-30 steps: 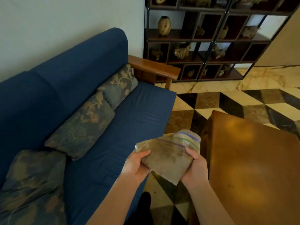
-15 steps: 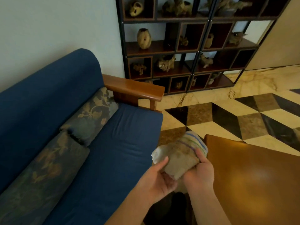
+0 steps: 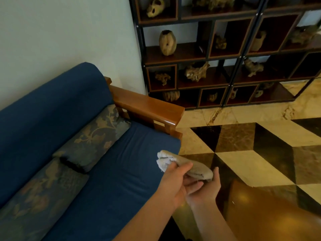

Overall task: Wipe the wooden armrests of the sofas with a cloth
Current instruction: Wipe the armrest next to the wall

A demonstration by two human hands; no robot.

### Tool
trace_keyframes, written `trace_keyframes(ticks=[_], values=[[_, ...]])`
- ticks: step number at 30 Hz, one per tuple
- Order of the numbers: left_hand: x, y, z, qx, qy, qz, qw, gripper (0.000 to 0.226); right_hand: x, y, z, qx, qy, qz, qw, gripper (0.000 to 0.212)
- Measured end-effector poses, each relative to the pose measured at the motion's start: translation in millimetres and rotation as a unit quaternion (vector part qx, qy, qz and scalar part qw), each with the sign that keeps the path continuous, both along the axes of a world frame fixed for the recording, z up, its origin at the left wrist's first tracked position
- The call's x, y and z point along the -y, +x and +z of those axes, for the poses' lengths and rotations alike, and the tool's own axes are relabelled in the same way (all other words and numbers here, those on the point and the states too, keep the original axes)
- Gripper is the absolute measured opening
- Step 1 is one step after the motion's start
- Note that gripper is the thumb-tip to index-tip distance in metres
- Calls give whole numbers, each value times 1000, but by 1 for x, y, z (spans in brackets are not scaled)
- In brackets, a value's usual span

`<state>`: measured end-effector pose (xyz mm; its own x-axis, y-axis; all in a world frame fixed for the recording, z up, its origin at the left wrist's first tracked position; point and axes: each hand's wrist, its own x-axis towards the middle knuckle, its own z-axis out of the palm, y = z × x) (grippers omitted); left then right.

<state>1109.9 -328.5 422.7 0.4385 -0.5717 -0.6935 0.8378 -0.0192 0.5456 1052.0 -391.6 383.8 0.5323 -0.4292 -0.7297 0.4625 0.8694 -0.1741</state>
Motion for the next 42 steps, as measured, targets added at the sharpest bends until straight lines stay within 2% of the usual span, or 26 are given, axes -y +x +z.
trace_keyframes(ticks=[4,7,12,16,18,21,24,27,31,34,36,39,42], values=[[42,36,-15,20,30,36,999,27,45,38,-17,-2,52,47,998,83],[72,68,-31,21,53,20,998,27,89,67,-34,-11,60,70,996,89],[130,142,-74,-12,79,-53,995,31,170,135,-60,-84,67,102,989,55],[167,213,-104,-39,152,-126,980,29,229,197,-61,-182,57,72,979,46],[182,247,-118,6,204,-148,968,25,256,225,-67,-223,28,50,973,45],[201,295,-139,101,278,-128,947,15,294,271,-84,-275,5,55,960,28],[212,327,-153,114,297,-118,941,8,321,310,-102,-327,11,90,941,14],[221,339,-169,84,324,-94,938,7,338,342,-122,-336,-5,125,934,19],[237,345,-199,16,337,-27,941,27,356,389,-142,-368,-18,189,910,37],[253,343,-210,-41,383,52,921,10,367,420,-158,-381,-30,246,891,24],[263,344,-223,-5,425,75,902,26,371,442,-168,-387,-26,279,879,12],[276,371,-237,112,491,12,864,47,366,465,-183,-373,-21,307,875,20],[286,411,-250,222,508,-47,831,62,361,460,-197,-357,-68,334,870,25]])
